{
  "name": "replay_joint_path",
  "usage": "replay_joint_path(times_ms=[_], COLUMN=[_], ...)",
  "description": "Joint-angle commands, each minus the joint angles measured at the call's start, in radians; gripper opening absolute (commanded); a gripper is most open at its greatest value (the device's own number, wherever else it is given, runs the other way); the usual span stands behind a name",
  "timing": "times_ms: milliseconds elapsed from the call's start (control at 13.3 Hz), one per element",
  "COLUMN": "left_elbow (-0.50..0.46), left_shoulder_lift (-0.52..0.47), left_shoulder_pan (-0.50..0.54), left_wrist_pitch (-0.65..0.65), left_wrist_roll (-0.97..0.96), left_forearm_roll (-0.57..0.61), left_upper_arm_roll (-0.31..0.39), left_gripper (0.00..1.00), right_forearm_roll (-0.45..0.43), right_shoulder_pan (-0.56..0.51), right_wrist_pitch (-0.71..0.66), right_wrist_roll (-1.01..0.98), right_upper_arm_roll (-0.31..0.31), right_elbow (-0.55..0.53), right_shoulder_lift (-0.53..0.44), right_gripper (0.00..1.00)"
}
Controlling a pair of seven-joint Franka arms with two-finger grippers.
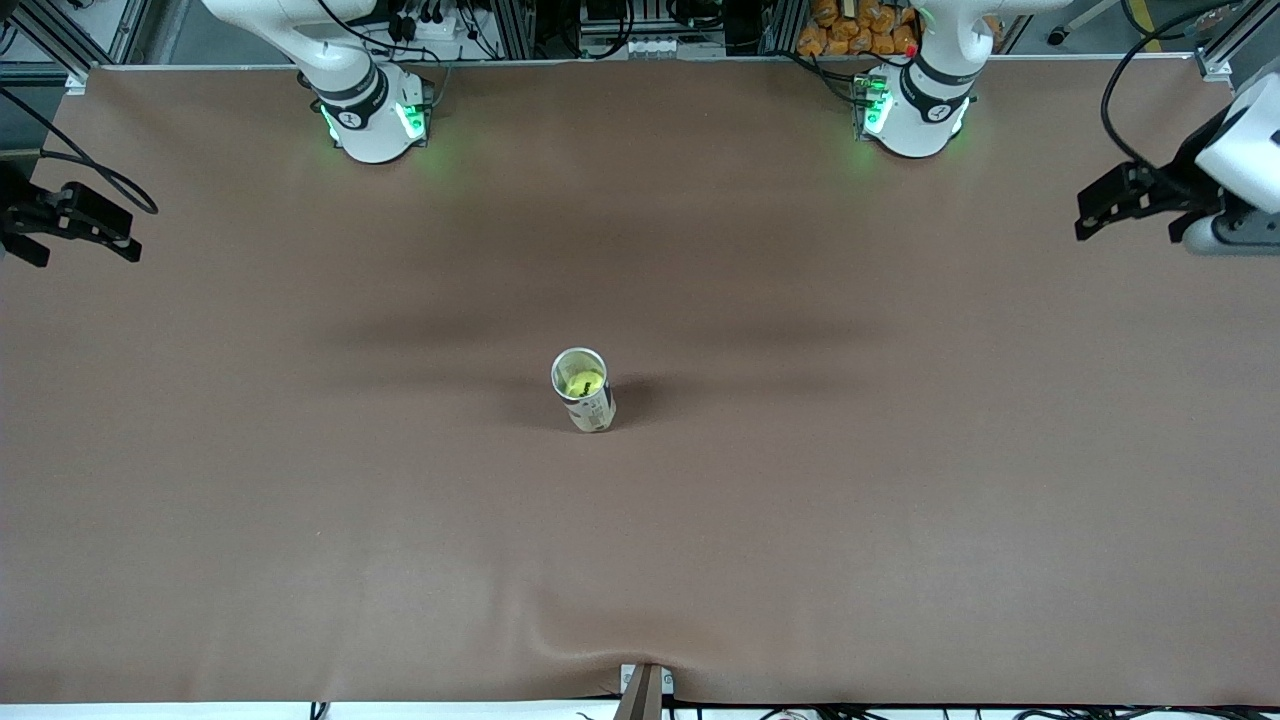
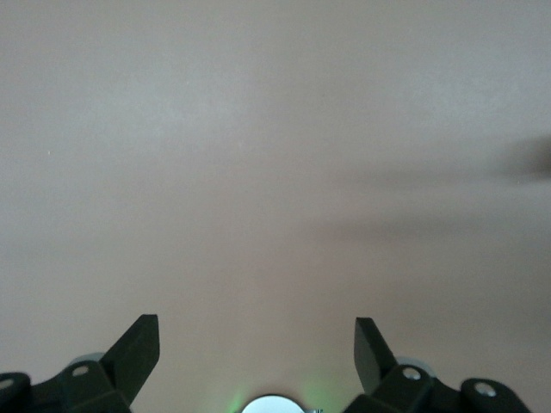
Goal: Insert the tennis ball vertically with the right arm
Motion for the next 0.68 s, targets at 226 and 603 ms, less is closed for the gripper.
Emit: replay_joint_path(times_ms=[226, 603], left_elbow=[-0.026, -0.002], left_shoulder_lift=[-0.047, -0.024], left_shoulder_pan=[-0.006, -0.005], left_wrist_pitch=[-0.042, -0.042], left_wrist_roll=[-0.011, -0.01], left_forearm_roll=[-0.015, -0.015], left_upper_arm_roll=[-0.02, -0.02], left_gripper=[1.0, 1.0], right_forearm_roll=[-0.02, -0.005], right_shoulder_pan=[-0.016, -0.036], right_wrist_pitch=[-0.021, -0.012], right_wrist_roll=[-0.006, -0.006], right_upper_arm_roll=[0.003, 0.003], right_elbow=[0.041, 0.053], right_shoulder_lift=[0.0, 0.009], right_gripper=[1.0, 1.0])
